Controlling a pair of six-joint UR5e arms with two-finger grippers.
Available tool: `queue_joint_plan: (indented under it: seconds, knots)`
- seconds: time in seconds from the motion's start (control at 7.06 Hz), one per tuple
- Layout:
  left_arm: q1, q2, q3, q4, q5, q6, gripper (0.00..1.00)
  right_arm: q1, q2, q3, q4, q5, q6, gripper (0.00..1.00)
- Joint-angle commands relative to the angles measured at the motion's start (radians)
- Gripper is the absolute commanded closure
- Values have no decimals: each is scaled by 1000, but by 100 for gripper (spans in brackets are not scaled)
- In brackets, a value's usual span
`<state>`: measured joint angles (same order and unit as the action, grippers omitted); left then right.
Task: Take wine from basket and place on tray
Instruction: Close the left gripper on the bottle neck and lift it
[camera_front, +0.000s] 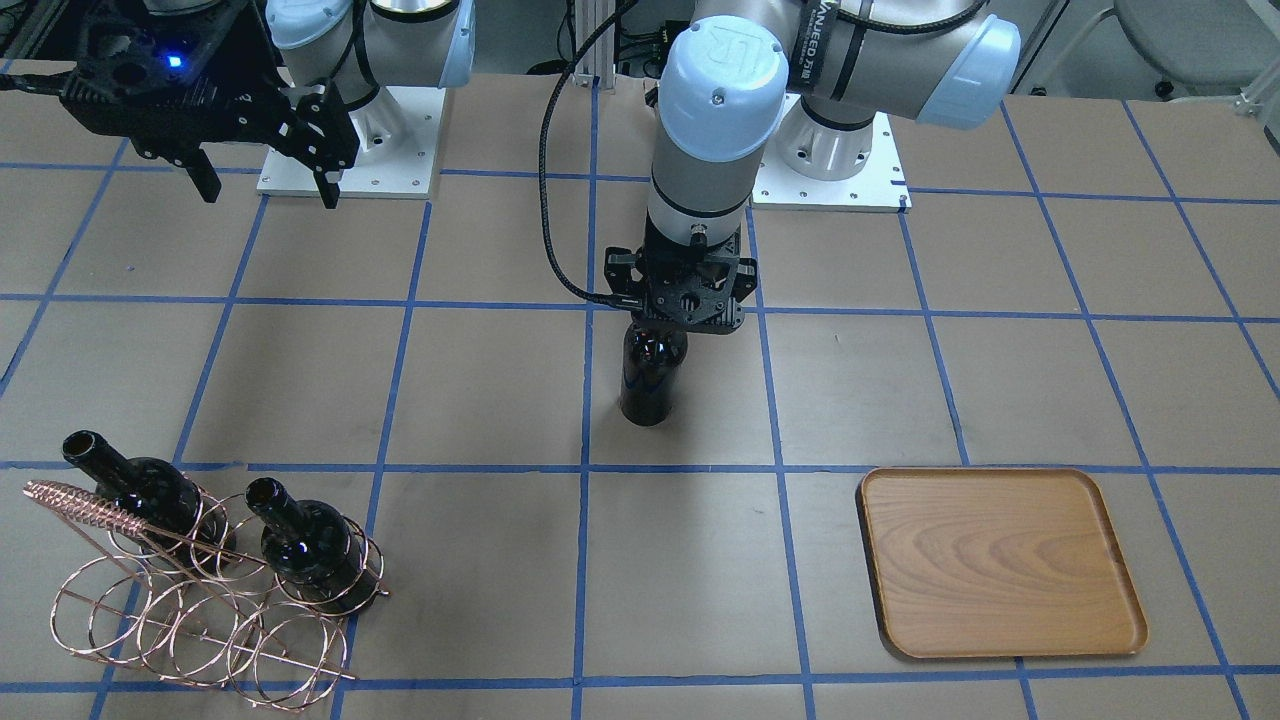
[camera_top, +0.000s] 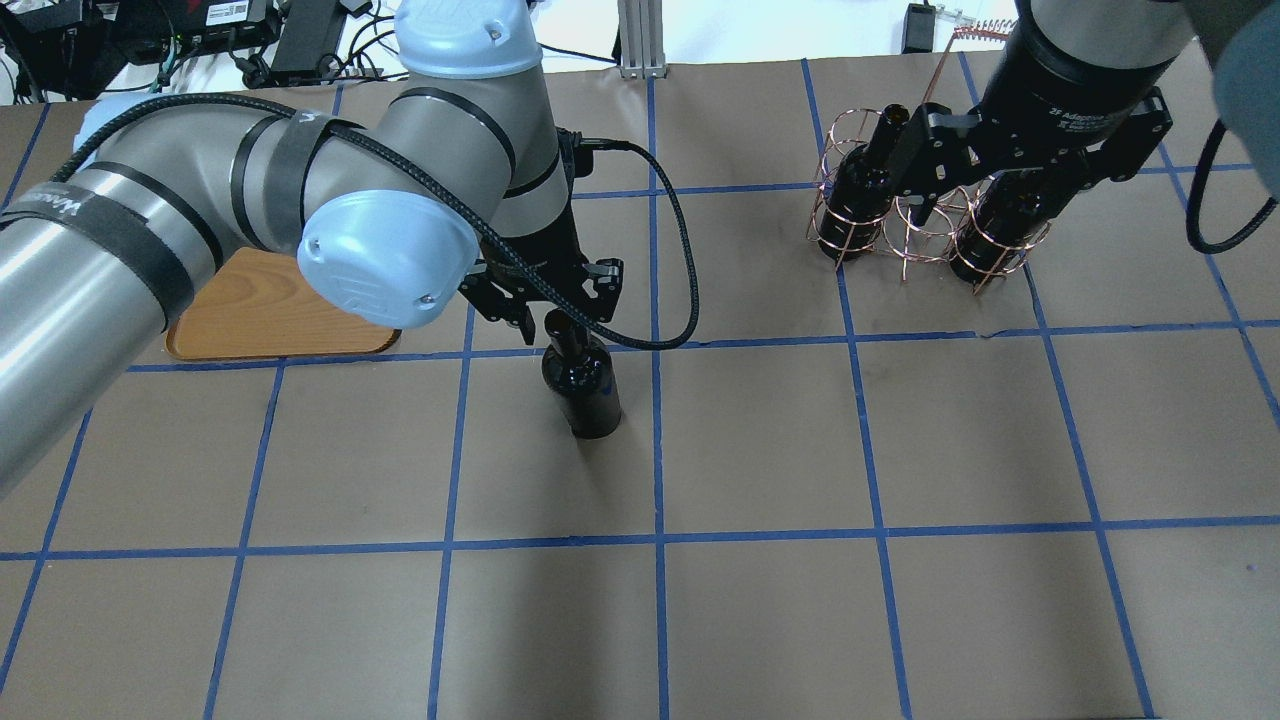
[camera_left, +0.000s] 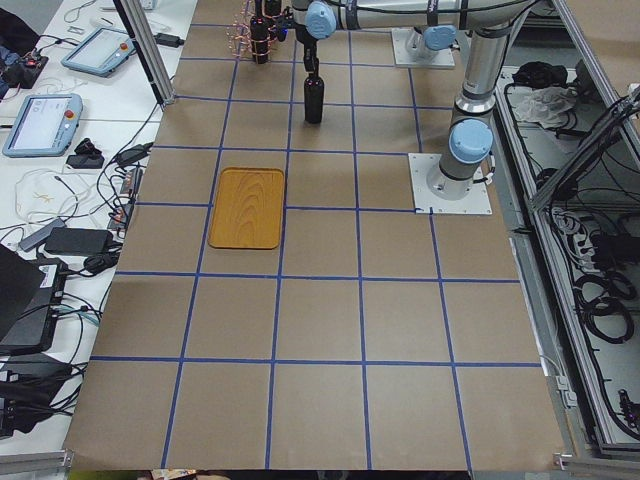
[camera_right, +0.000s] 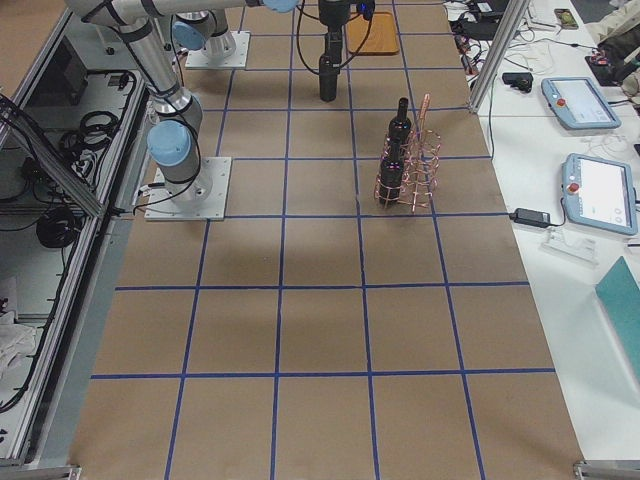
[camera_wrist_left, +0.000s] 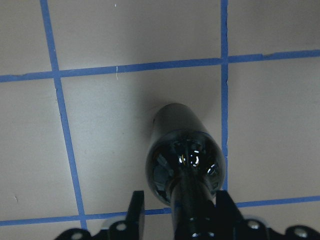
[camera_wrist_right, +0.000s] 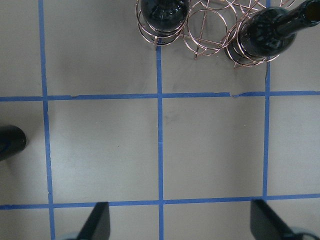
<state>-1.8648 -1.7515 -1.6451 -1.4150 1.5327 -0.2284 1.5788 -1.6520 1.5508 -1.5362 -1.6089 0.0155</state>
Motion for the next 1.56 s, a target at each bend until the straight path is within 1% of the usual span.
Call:
queue_joint_plan:
  seconds: [0.0, 0.14, 0.28, 0.57, 0.71, 0.99, 1.13, 1.27, 1.42]
  knots:
    - [-1, 1, -7, 1, -22, -6, 44, -2, 0, 0, 1, 0, 0, 0]
    - [-1, 1, -7, 4, -23, -6, 48, -2, 0, 0, 1, -2, 0, 0]
    - [-1, 0, -7, 8, -23, -8, 62, 0, -2, 6, 2, -2, -2, 0]
    - [-1, 1, -7, 10, -22, -6, 78, -2, -2, 8, 2, -2, -2, 0]
    - [-1, 1, -5, 10, -22, -2, 88, 0, -2, 8, 2, -2, -2, 0]
    - [22, 24, 13, 37, -11, 50, 90, 0, -3, 8, 1, 0, 0, 0]
    - [60, 26, 28, 47, -10, 85, 91, 0, -3, 8, 1, 0, 0, 0]
    - [128, 18, 56, 48, -6, 128, 92, 0, -3, 8, 1, 0, -2, 0]
    - [203, 4, 79, 82, -5, 205, 92, 0, -3, 8, 1, -2, -2, 0]
